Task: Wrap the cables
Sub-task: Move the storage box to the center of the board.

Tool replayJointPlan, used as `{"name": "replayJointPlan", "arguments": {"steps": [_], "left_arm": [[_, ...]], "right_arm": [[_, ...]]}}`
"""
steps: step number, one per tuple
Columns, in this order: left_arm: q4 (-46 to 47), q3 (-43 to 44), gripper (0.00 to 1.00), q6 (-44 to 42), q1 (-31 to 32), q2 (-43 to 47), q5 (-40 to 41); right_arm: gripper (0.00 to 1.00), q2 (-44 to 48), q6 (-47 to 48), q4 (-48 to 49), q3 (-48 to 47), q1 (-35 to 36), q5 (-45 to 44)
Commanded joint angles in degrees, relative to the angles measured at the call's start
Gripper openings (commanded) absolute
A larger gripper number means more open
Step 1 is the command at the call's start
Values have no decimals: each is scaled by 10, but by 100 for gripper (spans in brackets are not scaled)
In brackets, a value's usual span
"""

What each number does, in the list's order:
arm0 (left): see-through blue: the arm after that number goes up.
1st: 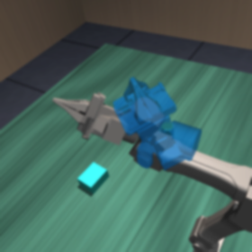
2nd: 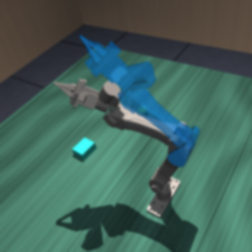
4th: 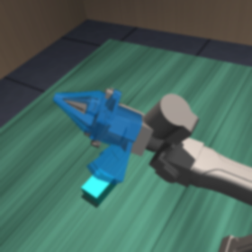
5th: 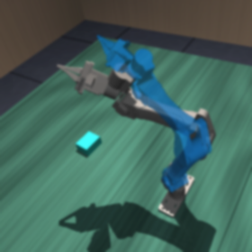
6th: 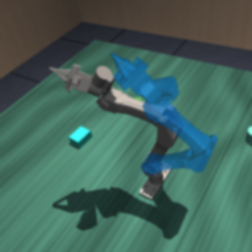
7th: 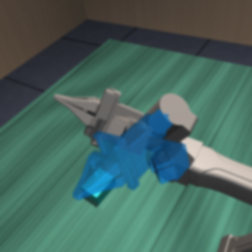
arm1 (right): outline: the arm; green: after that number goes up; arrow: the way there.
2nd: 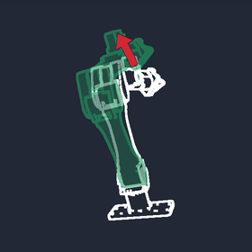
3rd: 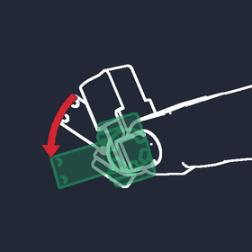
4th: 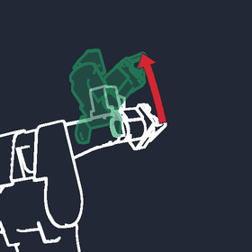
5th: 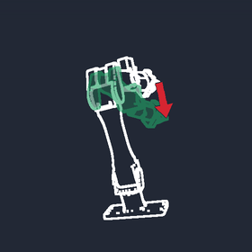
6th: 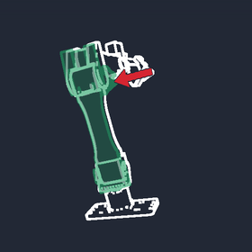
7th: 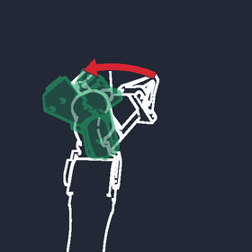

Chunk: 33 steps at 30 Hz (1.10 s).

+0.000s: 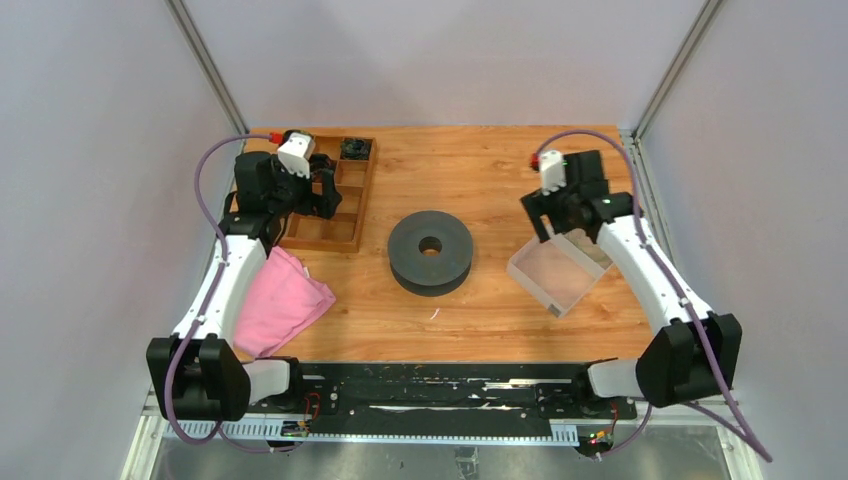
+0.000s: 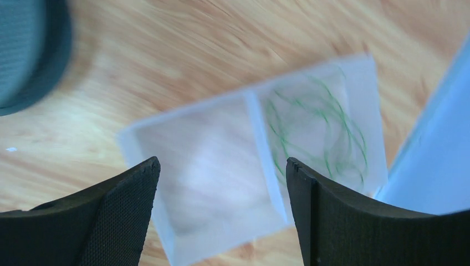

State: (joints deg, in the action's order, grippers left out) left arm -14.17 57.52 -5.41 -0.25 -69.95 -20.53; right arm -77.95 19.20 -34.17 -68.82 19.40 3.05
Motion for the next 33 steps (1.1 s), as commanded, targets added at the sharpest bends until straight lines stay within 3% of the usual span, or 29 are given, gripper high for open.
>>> {"name": "replayJointPlan", "arguments": {"steps": [1,7,13,19,33], "left_arm": [[37,-8,98,12,-1,16,-26],[48,-14,98,21,-1,2,-38],[47,-15,98,28,-1,-7,-37],[47,-18,98,29,-1,-7,-33],[52,-21,98,33,-1,-6,-34]], "right_arm": [[82,36,-64,-39,38,-124,0],[78,-1,-139,-13,56,-162,77],[76,-52,-196,43,61,-169,2],[75,-104,-239,56,37,-170,41],[70,-218,-274,80,-33,-169,42]]}}
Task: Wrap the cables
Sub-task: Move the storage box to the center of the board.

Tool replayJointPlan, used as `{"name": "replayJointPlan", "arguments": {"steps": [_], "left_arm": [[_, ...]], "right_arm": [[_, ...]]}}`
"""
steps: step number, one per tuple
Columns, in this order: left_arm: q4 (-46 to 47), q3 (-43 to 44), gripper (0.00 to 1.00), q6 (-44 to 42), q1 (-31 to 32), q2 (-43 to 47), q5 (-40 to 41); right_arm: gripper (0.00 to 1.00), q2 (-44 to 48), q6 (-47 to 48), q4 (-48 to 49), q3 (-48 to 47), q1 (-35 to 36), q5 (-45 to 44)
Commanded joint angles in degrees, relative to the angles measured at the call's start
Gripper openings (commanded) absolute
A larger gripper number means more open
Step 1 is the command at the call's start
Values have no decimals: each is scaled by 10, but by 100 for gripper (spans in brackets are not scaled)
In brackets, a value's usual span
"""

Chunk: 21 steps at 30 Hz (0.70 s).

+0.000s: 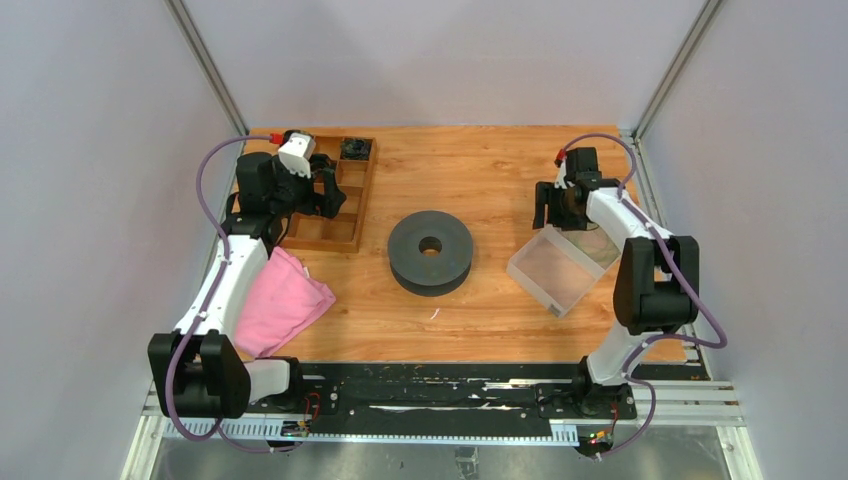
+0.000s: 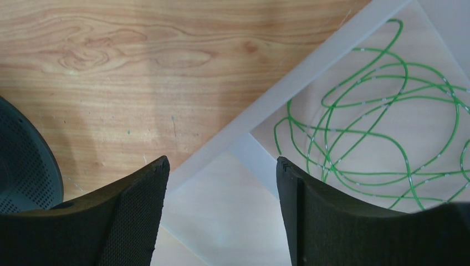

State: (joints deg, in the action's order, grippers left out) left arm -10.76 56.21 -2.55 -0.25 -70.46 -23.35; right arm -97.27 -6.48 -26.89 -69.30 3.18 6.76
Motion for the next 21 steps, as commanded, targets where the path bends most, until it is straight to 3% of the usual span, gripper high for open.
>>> {"name": "replayJointPlan", "arguments": {"steps": [1,10,21], "left_arm": [[18,-8,98,4,-1,-1,-6],[18,-7,98,5,-1,-4,-7],[21,-8,98,6,-1,-9,-10]], "right_arm": [[68,-31,-16,8,-31,-7,4],[53,-72,23,15,-62,13,-40],[35,-117,152,-33,-119,71,-20]]}}
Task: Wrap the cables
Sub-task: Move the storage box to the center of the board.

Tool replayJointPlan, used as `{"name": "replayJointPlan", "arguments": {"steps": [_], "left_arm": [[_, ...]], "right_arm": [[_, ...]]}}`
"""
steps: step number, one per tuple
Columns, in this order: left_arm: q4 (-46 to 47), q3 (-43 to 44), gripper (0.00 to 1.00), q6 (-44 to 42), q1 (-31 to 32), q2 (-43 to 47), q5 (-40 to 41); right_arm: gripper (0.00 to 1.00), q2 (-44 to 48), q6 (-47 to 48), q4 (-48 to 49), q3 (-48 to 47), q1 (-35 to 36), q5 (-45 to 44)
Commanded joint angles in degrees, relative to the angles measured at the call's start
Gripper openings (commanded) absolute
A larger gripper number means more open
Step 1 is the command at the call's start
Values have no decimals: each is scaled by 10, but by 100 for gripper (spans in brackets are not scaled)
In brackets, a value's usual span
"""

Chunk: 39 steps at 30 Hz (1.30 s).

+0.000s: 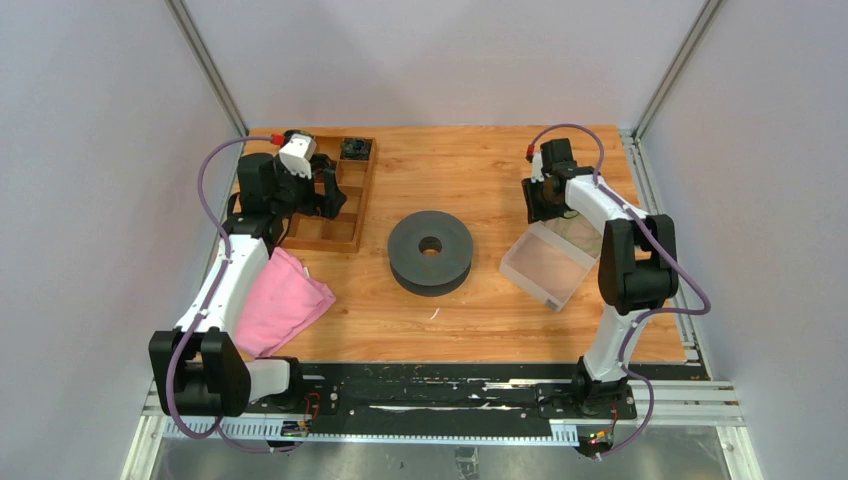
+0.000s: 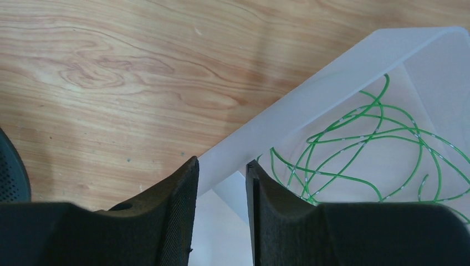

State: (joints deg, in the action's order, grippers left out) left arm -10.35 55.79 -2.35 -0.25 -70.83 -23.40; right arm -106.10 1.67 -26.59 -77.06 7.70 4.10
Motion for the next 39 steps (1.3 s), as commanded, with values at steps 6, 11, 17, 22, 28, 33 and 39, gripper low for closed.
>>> {"name": "replayJointPlan", "arguments": {"steps": [6,11,17,22,28,33,39], "left_arm": [[15,-5,98,3,-1,-4,-8],[12,-3,98,4,-1,-3,-9],[15,-7,98,1,-1,2,-8],[15,-8,98,1,-1,2,-11],[16,-8,98,2,-1,7,-12],[23,-10,98,7,-1,16,-19],[21,-12,98,8,-1,22,-23]], "right_arm": [[29,-89,153,-101,-115,30,34],[27,-111,197,-122,-151,29,22],[32,-53,254,-130,-127,34,49],[49,-10,268,-139,-117,34,32],[60,38,201,-126,-115,12,-12],[64,35,137,-116,-148,-46,-45],[63,-10,115,-122,-192,-105,-40]]}}
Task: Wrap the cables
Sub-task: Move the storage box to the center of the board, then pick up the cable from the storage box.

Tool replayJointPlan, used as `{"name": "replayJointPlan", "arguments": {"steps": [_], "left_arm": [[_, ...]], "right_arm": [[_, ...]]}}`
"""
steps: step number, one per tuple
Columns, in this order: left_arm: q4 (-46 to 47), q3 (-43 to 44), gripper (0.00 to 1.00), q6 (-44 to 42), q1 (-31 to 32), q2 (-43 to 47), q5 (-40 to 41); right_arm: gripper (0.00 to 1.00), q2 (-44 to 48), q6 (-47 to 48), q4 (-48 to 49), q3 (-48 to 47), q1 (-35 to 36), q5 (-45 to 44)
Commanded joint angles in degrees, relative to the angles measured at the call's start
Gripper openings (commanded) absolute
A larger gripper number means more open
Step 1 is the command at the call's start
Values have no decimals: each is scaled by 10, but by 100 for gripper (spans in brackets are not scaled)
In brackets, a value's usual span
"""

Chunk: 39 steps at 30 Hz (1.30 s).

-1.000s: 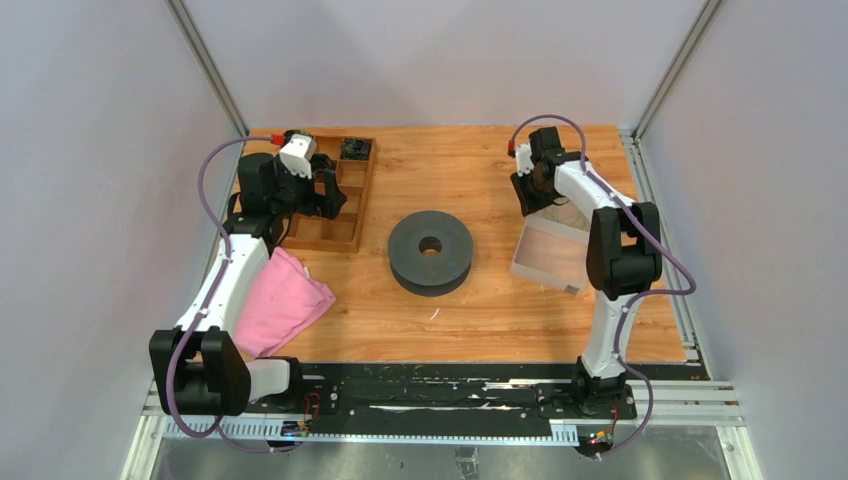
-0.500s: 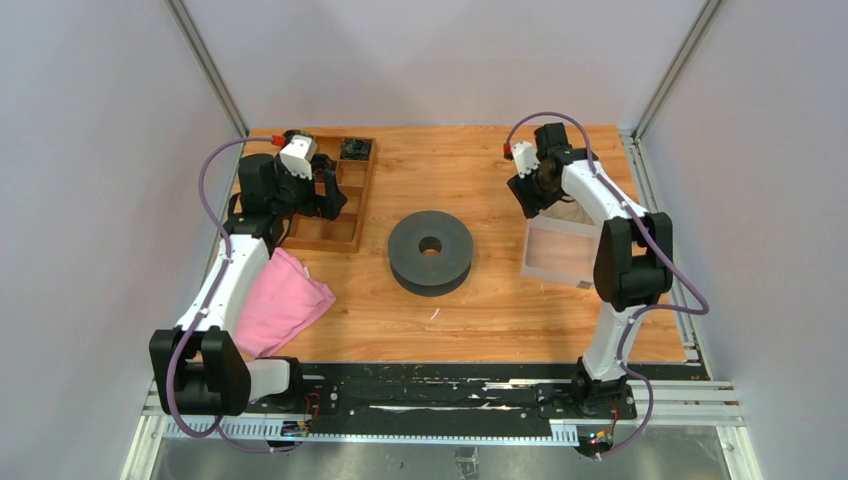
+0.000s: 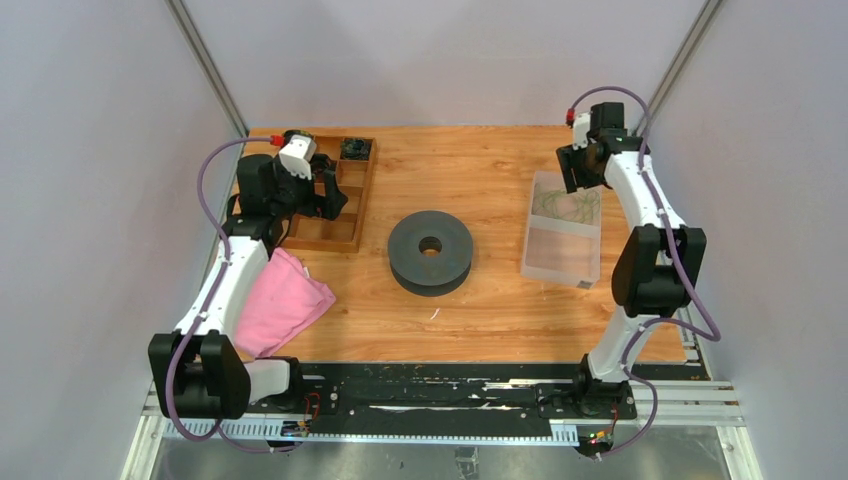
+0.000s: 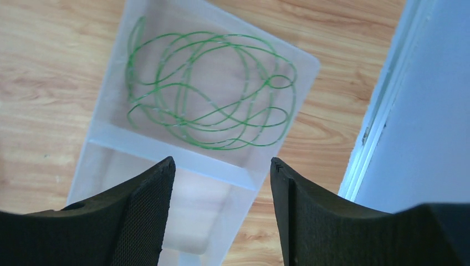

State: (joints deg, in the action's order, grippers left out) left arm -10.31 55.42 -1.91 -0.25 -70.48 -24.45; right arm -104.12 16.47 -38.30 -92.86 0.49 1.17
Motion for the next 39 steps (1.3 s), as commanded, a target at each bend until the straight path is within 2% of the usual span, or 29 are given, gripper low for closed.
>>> {"name": "replayJointPlan", "arguments": {"steps": [1,12,17,22,28,36,39], "left_arm": [[21,-8,98,3,-1,20,-12],[21,-10,98,5,-1,20,-15],[20,-10,98,4,-1,22,-15],[23,-12,98,4,-1,18,-14],[19,-9,98,4,-1,12,-14],[20,-10,98,2,-1,11,-9],[19,-9,98,2,-1,9,-10]], "right_arm": [[63,-39,-31,-8,-39,-38,-7],[63,-117,48,-24,-75,-53,5],[63,-122,117,-29,-62,-60,32],[63,-127,146,-15,-52,-61,25],[61,-168,175,-18,-92,-61,17],[51,-211,190,-21,-127,-59,-10],[37,-219,188,-21,-138,-56,-21]]}}
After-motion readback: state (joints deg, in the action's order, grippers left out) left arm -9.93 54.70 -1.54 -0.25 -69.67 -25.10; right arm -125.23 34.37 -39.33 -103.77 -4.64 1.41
